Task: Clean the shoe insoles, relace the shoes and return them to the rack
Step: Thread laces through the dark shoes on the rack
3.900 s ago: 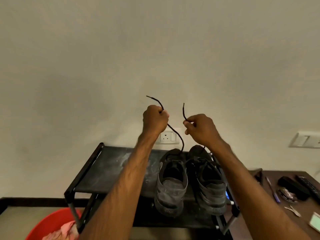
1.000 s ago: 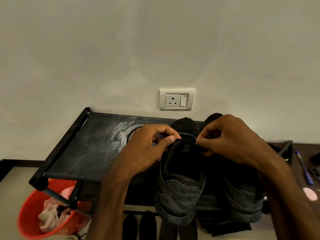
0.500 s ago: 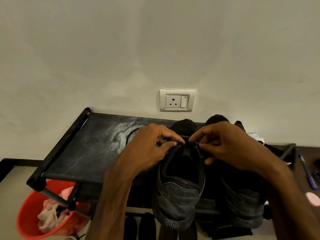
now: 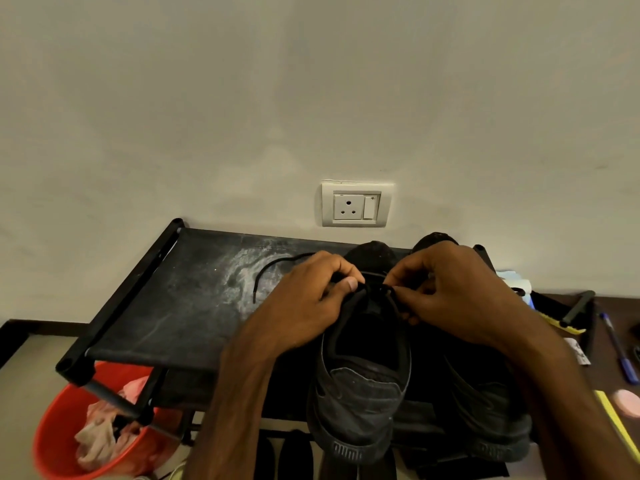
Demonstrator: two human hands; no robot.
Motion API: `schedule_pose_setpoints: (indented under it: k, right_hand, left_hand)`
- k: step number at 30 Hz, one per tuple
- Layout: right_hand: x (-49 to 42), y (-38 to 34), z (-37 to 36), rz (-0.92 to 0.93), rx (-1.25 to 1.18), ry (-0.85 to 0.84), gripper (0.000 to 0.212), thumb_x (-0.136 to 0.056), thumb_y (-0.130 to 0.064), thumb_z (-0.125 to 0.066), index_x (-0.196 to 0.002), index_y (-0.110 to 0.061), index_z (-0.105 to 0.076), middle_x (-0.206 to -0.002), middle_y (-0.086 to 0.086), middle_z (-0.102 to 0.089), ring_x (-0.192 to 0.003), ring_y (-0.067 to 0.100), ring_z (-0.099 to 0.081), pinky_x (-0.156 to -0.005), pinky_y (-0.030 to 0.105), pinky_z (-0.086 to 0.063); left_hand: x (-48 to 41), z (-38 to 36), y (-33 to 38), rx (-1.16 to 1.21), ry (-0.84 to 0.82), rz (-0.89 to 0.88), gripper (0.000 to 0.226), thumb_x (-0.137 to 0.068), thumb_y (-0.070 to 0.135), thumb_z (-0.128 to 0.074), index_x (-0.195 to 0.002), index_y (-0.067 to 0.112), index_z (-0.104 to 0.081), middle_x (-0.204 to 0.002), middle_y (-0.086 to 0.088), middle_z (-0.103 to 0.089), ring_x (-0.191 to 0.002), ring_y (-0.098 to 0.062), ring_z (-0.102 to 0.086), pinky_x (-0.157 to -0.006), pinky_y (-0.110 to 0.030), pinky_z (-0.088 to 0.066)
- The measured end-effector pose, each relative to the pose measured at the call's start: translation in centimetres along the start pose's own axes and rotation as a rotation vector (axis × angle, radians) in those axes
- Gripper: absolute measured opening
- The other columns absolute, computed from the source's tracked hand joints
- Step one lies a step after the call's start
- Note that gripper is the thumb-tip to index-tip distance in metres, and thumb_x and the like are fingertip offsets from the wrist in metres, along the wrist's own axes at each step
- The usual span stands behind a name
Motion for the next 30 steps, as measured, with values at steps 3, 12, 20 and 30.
schedule_pose_setpoints:
  k: [3, 12, 20, 30]
  right_hand:
    - [-0.1, -0.2, 0.0, -0.027, 0.002, 0.058, 0.015, -0.089, -0.010, -0.070, -0.080, -0.020, -0.077, -0.065, -0.004, -0.074, -0.056, 0.005, -0.071, -0.065, 0.016, -0.059]
    - [-0.1, 0.0, -0.2, -0.148, -0.159, 0.088, 0.016, -0.094, -0.015, -0.068, -0.079, -0.014, -0.074, -0.062, -0.001, -0.074, -0.055, 0.010, -0.072, -0.054, 0.012, -0.053]
    - [0.0, 0.5, -0.3, -0.093, -0.102, 0.041, 0.025, -0.099, -0.001, -0.058, -0.108, -0.018, -0.074, -0.072, 0.001, -0.073, -0.052, 0.016, -0.071, -0.055, 0.022, -0.059]
    - [-0.4, 0.4, -0.9, -0.028, 0.059, -0.038, 0.032, -0.100, -0.005, -0.058, -0.117, -0.026, -0.076, -0.084, -0.010, -0.072, -0.053, 0.007, -0.070, -0.057, 0.014, -0.055]
  left_hand:
    - [0.1, -0.1, 0.0, 0.006, 0.000, 0.007, 0.011, -0.103, 0.029, -0.054, -0.105, 0.029, -0.065, -0.112, 0.016, -0.059, -0.097, 0.001, -0.058, -0.081, -0.014, -0.040]
    - [-0.2, -0.4, -0.2, 0.053, 0.016, 0.014, 0.014, -0.104, 0.025, -0.050, -0.106, 0.028, -0.064, -0.113, 0.015, -0.059, -0.105, 0.001, -0.057, -0.101, -0.034, -0.045]
    - [-1.0, -0.4, -0.5, -0.030, 0.025, -0.065, 0.030, -0.101, 0.022, -0.060, -0.125, 0.036, -0.069, -0.120, 0.017, -0.066, -0.107, 0.000, -0.061, -0.089, -0.012, -0.046]
    - [-1.4, 0.0, -0.7, -0.075, 0.090, -0.153, 0.014, -0.092, 0.024, -0.073, -0.102, 0.030, -0.081, -0.103, 0.014, -0.074, -0.092, -0.001, -0.067, -0.086, -0.015, -0.051]
Point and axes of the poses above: each hand's wrist, its own x-axis away from the middle knuckle, its own z-axis out of the back of the hand, y = z × x, the point moved 3 cm from there along -x, towards the middle knuckle
